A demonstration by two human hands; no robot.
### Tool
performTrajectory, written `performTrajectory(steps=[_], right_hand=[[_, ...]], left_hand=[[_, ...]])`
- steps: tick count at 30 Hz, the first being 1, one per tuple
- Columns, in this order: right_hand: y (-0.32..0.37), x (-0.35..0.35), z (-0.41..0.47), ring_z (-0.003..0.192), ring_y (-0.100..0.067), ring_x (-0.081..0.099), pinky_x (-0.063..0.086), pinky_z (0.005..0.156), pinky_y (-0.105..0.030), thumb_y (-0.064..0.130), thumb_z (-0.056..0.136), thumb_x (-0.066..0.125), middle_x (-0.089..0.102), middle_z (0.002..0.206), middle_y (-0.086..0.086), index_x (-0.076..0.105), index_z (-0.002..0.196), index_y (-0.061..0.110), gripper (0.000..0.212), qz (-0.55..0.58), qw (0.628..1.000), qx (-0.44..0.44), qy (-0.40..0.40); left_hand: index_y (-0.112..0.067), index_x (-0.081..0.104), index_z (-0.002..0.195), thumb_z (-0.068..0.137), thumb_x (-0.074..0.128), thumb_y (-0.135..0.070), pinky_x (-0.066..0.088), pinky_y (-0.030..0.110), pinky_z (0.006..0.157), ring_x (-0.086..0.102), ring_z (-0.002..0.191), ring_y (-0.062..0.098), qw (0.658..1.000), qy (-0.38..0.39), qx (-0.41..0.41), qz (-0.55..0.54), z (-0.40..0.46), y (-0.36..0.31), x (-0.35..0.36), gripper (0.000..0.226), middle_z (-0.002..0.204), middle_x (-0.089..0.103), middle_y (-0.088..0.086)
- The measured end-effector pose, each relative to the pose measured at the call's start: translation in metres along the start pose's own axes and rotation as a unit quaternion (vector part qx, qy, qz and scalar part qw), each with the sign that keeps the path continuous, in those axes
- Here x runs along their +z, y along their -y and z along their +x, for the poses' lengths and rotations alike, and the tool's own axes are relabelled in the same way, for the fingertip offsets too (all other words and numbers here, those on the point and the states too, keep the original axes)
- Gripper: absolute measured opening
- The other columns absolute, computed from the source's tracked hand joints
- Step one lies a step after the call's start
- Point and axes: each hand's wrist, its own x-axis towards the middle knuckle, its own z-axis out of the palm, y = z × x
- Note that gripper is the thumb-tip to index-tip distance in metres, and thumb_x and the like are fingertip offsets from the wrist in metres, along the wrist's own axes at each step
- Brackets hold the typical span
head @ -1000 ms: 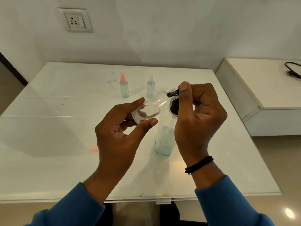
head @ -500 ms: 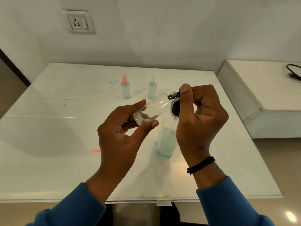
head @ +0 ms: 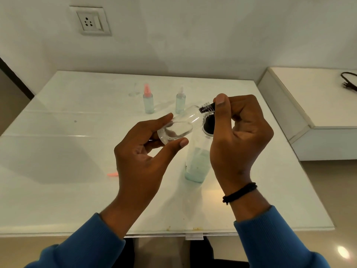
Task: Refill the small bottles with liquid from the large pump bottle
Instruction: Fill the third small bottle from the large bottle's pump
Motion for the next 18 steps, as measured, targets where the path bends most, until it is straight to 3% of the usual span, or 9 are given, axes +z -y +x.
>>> performTrajectory(steps=[3,9,14,18], right_hand=[[-0.0013,0.0005,-0.0017,0.070,-0.018,0.059,0.049,0.065,-0.026,0.005,0.097,0.065,0.060,0.075,0.000,0.062,0.081,0.014,0.019,0.000,1.000,-0.003,0.001],[0.0013,0.0000,0.0011,0.069,-0.013,0.057,0.045,0.067,-0.019,0.007,0.097,0.065,0.059,0.073,0.001,0.063,0.078,0.012,0.020,-0.004,1.000,0.000,-0.002],[-0.0023,0.0017,-0.0033,0.070,-0.016,0.059,0.050,0.065,-0.026,0.005,0.097,0.065,0.060,0.075,0.000,0.064,0.080,0.011,0.019,0.004,1.000,-0.001,0.002],[0.0002,0.0003,0.0014,0.070,-0.011,0.057,0.048,0.066,-0.025,0.007,0.097,0.065,0.059,0.074,0.004,0.061,0.079,0.015,0.020,0.001,1.000,-0.005,-0.001]], left_hand=[[-0.020,0.066,0.122,0.080,0.083,-0.023,0.057,0.016,0.085,0.070,0.104,0.005,1.000,-0.001,-0.002,0.002,-0.0007,-0.0002,0.0005,0.046,0.113,0.070,-0.014],[-0.020,0.066,0.123,0.081,0.084,-0.023,0.057,0.017,0.086,0.071,0.107,0.010,1.000,0.000,-0.001,-0.004,-0.0004,0.0003,-0.0001,0.046,0.116,0.070,-0.010],[-0.019,0.067,0.122,0.080,0.083,-0.024,0.058,0.018,0.086,0.071,0.106,0.009,1.000,-0.003,-0.005,-0.002,-0.0012,0.0009,0.0000,0.046,0.115,0.071,-0.010],[-0.019,0.067,0.122,0.080,0.083,-0.024,0.056,0.014,0.084,0.070,0.107,0.006,1.000,-0.002,-0.001,-0.001,0.0001,0.0005,0.0007,0.046,0.115,0.070,-0.011]])
